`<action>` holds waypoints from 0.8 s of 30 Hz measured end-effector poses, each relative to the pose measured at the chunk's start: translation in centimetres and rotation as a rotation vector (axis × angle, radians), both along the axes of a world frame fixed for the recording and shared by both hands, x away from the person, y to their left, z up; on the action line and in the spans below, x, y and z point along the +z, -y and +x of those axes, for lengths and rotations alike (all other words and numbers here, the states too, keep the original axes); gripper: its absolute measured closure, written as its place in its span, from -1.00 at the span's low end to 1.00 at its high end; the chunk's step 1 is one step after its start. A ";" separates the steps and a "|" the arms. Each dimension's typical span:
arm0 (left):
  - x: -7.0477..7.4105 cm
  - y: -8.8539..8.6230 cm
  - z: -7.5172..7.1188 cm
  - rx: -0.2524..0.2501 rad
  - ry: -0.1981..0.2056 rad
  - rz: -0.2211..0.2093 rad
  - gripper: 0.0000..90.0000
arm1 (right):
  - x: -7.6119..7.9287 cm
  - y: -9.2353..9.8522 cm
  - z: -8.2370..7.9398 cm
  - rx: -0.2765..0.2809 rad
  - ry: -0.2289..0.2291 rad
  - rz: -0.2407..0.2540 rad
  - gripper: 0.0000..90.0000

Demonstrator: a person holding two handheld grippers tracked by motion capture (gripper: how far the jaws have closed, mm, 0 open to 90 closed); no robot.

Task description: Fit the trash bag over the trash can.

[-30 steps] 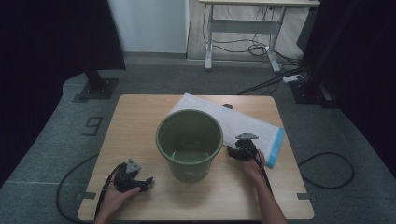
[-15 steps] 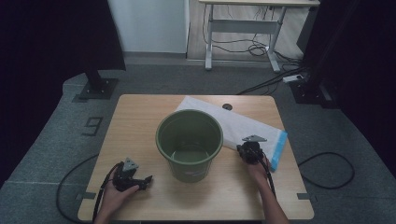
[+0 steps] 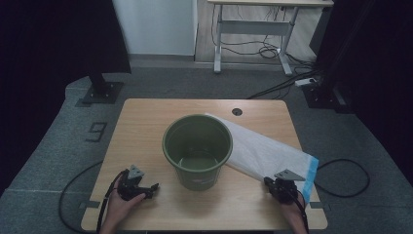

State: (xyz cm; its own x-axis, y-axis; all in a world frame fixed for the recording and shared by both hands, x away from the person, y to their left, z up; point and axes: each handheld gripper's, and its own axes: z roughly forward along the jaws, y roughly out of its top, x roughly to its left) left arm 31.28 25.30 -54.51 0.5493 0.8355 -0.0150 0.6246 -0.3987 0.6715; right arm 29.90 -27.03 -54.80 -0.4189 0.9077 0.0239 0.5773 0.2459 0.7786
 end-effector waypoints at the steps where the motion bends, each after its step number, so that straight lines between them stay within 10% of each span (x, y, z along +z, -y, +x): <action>1: 0.0 0.0 0.0 0.003 0.000 0.000 -0.70 | 0.3 0.4 -0.6 0.000 0.010 -0.006 0.93; 6: 0.0 0.0 0.0 0.004 0.000 -0.001 -0.70 | 0.4 1.3 -1.4 -0.009 -0.001 0.004 0.93; 12: 0.0 0.0 0.0 0.004 0.001 -0.001 -0.70 | 1.6 -1.1 -0.6 0.053 0.054 0.058 0.36; 24: 0.0 0.0 0.0 0.005 0.001 -0.001 -0.69 | 0.6 -9.7 6.8 0.126 0.001 0.042 0.30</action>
